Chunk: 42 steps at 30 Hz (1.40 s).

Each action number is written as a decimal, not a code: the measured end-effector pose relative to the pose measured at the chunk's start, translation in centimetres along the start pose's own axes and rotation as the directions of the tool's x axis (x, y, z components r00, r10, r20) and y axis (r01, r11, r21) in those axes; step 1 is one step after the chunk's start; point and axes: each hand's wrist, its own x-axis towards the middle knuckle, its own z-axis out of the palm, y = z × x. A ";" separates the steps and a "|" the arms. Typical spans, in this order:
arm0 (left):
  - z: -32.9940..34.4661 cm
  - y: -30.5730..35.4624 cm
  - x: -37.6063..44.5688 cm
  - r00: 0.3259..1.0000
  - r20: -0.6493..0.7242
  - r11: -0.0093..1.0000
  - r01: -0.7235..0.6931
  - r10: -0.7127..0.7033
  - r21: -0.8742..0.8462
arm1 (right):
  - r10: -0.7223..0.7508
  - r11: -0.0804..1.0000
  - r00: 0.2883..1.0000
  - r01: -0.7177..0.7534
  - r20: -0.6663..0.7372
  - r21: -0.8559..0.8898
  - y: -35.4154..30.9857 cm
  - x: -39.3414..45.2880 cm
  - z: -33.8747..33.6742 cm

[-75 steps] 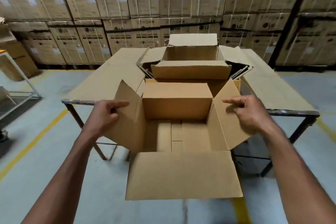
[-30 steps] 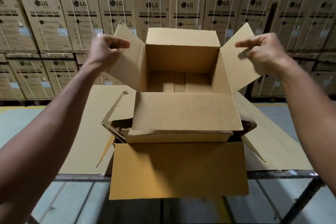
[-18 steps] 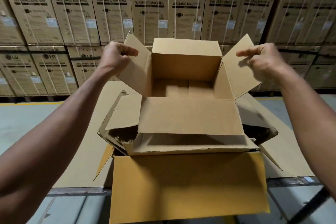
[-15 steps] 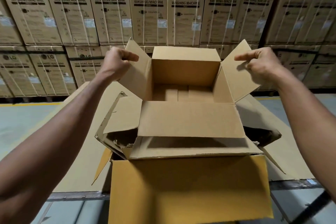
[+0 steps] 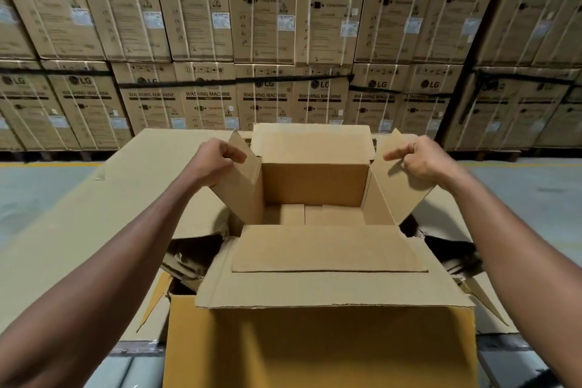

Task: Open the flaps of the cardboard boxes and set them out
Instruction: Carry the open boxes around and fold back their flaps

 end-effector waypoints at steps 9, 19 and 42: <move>4.8 -2.7 0.6 0.998 0.067 0.998 0.001 -0.006 0.070 | 0.003 0.995 0.994 0.009 0.112 -0.103 2.2 1.0 4.3; 7.7 -3.9 0.3 0.995 0.083 0.950 -0.081 0.059 0.302 | -0.035 0.977 0.991 0.061 0.128 -0.206 4.0 1.1 8.4; 8.8 -2.7 -2.6 0.981 0.195 0.736 -0.132 0.000 0.664 | -0.110 0.833 0.973 0.202 0.205 -0.515 4.3 -1.6 8.9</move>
